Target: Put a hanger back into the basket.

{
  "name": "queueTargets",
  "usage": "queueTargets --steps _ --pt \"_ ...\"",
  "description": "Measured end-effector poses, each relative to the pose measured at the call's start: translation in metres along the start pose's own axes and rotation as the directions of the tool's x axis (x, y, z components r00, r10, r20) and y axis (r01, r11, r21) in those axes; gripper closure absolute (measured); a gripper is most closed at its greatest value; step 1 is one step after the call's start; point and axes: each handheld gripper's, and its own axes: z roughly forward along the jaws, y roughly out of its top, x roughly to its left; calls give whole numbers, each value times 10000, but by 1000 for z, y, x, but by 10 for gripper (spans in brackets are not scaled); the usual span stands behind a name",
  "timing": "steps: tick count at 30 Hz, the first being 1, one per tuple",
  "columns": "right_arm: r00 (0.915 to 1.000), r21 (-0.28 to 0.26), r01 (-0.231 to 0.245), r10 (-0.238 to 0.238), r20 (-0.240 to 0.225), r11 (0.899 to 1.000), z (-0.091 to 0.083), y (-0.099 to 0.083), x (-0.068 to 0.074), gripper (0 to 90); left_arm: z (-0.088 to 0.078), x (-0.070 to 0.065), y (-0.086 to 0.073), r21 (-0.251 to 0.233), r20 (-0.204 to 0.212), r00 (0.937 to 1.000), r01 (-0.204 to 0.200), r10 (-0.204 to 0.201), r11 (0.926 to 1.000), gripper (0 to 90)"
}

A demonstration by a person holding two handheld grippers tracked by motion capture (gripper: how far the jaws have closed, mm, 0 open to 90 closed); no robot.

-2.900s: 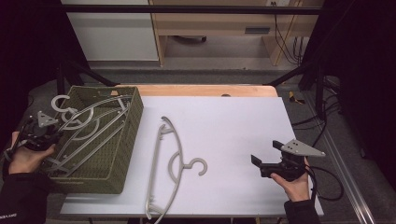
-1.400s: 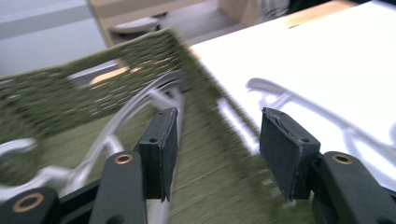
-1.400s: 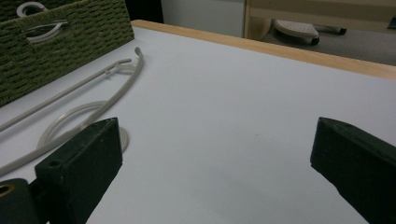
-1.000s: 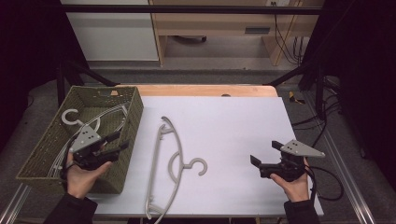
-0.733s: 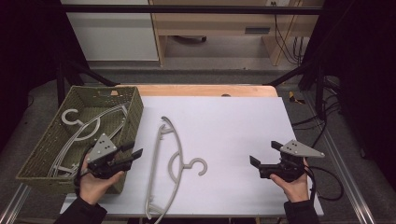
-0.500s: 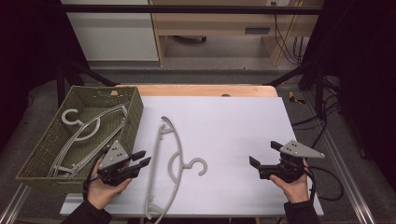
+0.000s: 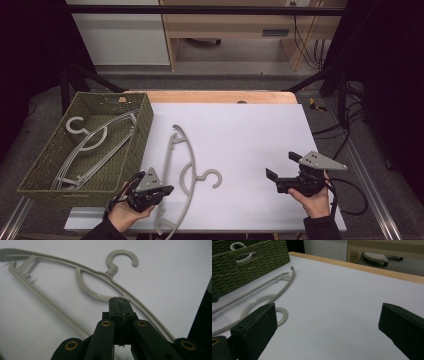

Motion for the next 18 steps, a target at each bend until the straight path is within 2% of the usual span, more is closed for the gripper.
queueTargets --steps 4,5,10,12,13,15,18 --pt "10000 -9 41 -41 -28 10000 0 0 0 25 7 -3 -4 344 213 9997 -76 68 9994 900" --pt "10000 -19 29 -30 -57 10000 -1 0 1 26 13 -6 -7 684 395 9991 -199 173 9975 900" --pt "9999 154 75 -73 -102 9999 3 -2 2 27 26 -14 -10 1408 731 9959 -632 533 9880 900" --pt "9999 182 99 -97 -138 9998 4 -2 3 27 27 -15 -10 1440 811 9949 -717 604 9870 900" --pt "9997 236 146 -142 -185 9996 6 -2 5 27 27 -16 -10 1578 891 9931 -893 759 9834 900" --pt "9996 235 166 -161 -221 9996 6 -2 6 27 30 -20 -10 1640 971 9913 -1035 883 9810 900" --pt "9996 219 155 -150 -232 9996 6 -2 7 27 33 -23 -11 1673 1062 9902 -1082 911 9799 900"
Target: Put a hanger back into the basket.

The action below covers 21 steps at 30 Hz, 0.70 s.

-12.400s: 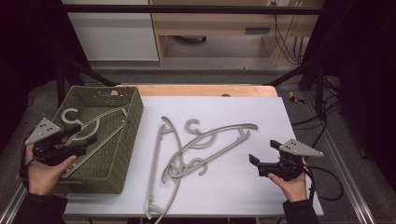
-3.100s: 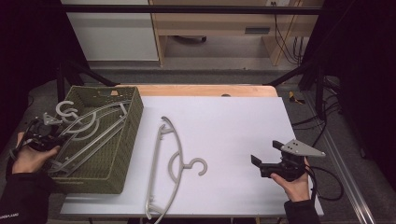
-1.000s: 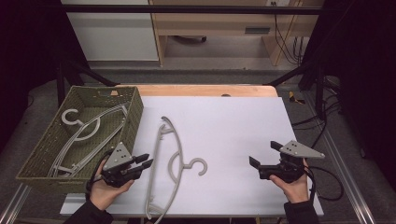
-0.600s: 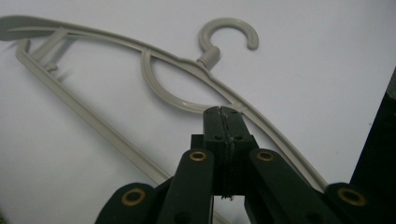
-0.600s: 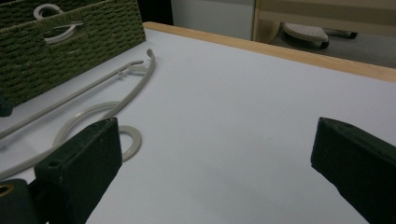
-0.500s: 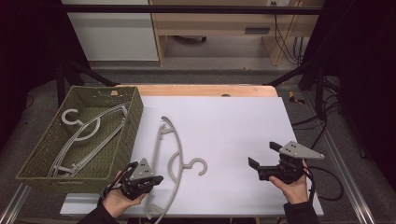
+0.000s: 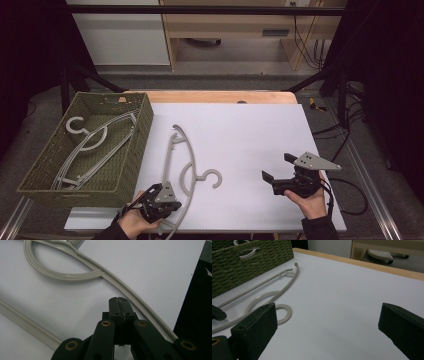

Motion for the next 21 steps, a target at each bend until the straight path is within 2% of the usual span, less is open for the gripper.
queueTargets --steps 5,14,21 --pt "10000 10 -54 54 -5 10000 0 0 0 28 6 -4 2 137 70 9998 -188 187 9997 900" --pt "10000 44 -19 19 4 10000 2 -1 0 27 11 -6 7 -104 -14 9998 211 -212 9997 900" --pt "10000 112 -1 2 -17 9999 3 -1 1 27 25 -22 24 -345 -136 9997 177 -181 9992 900"
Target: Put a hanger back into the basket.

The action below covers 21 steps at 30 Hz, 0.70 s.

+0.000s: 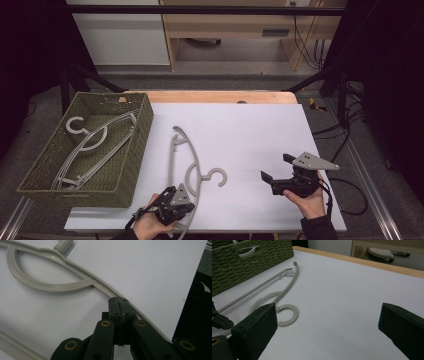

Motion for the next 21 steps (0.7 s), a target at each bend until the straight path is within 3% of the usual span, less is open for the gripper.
queueTargets --steps 8,12,14,15,19,21 --pt "10000 80 -1 1 -66 10000 2 -1 1 28 18 -13 22 -191 -354 9994 37 -44 9998 900" --pt "10000 96 29 -29 -79 9999 2 -1 1 27 24 -14 29 -372 -228 9993 286 -295 9989 900" --pt "10000 97 -2 3 -47 10000 3 -1 2 27 24 -14 30 -380 -200 9996 206 -214 9991 900" --pt "10000 98 4 -3 -51 10000 3 -1 3 28 23 -13 30 -414 -38 9997 248 -249 9988 900" --pt "9999 92 37 -37 -97 10000 3 0 4 29 12 -8 30 -759 -128 9991 391 -402 9963 900" --pt "9998 37 19 -19 -176 10000 4 1 8 30 -11 2 29 -1549 -416 9959 735 -809 9852 898"
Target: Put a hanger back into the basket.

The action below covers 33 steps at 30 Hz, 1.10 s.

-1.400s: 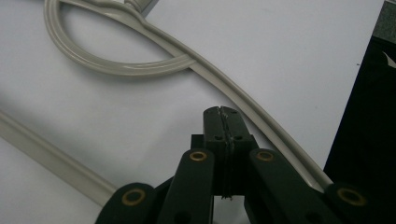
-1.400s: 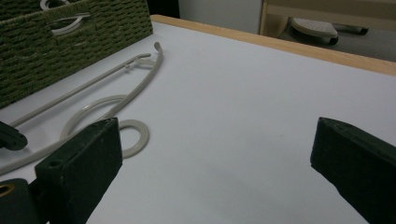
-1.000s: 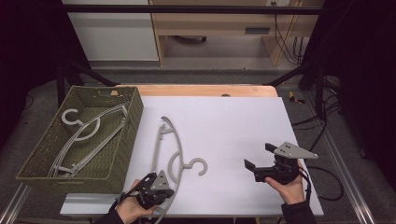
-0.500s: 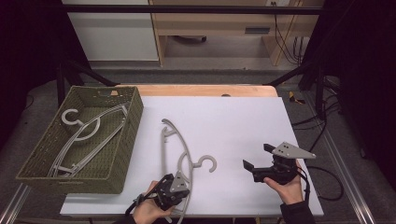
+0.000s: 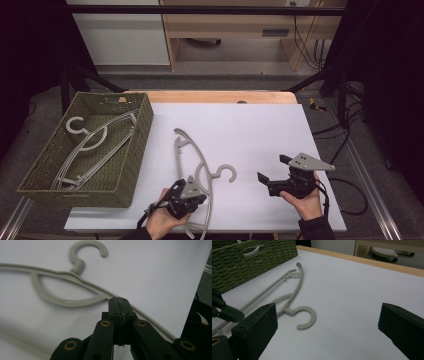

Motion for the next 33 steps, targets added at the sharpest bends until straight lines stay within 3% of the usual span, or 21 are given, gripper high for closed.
queueTargets --steps 2,3,4,5,7,8,9,10,12,14,17,23,27,33 --pt "10000 15 62 -62 -64 10000 1 0 1 31 -6 4 0 -171 -65 10000 49 -50 9998 863" --pt "9999 35 -21 21 -128 10000 4 0 6 36 -26 16 -1 -664 -294 9992 247 -267 9975 844" --pt "9999 35 -21 21 -128 10000 4 0 6 36 -26 16 -1 -664 -294 9992 247 -267 9975 832" --pt "9999 100 -52 53 -145 9999 7 1 9 38 -42 27 -3 -1051 -536 9970 508 -567 9932 810" --pt "9999 192 -33 36 -163 9998 10 0 12 40 -56 39 -4 -1400 -725 9940 710 -817 9876 762" --pt "9999 192 -33 36 -163 9998 10 0 12 40 -56 39 -4 -1400 -725 9940 710 -817 9876 720" --pt "9998 282 -38 44 -216 9996 14 0 17 43 -68 48 -5 -1641 -904 9899 937 -1095 9820 689" --pt "9996 336 -78 87 -254 9994 16 -1 20 44 -68 48 -5 -1641 -904 9899 937 -1095 9820 652" --pt "9996 457 -20 33 -277 9990 21 -1 27 44 -80 60 -7 -1973 -1096 9844 1144 -1379 9736 587" --pt "9993 633 58 -34 -378 9980 26 -1 34 44 -84 63 -7 -2019 -1076 9839 1187 -1425 9722 510" --pt "9986 765 141 -100 -526 9970 33 -2 43 44 -96 71 -10 -2545 -1252 9794 1228 -1586 9592 415" --pt "9970 1259 244 -149 -758 9917 50 -8 64 54 -107 77 -12 -2936 -1336 9776 1177 -1627 9486 210" --pt "9954 1564 298 -151 -944 9872 60 -11 74 62 -112 78 -12 -3021 -1306 9790 1111 -1566 9468 157" --pt "9931 2308 490 -228 -1148 9718 79 -22 95 135 -112 82 -16 -3063 -1374 9768 1160 -1645 9448 107"
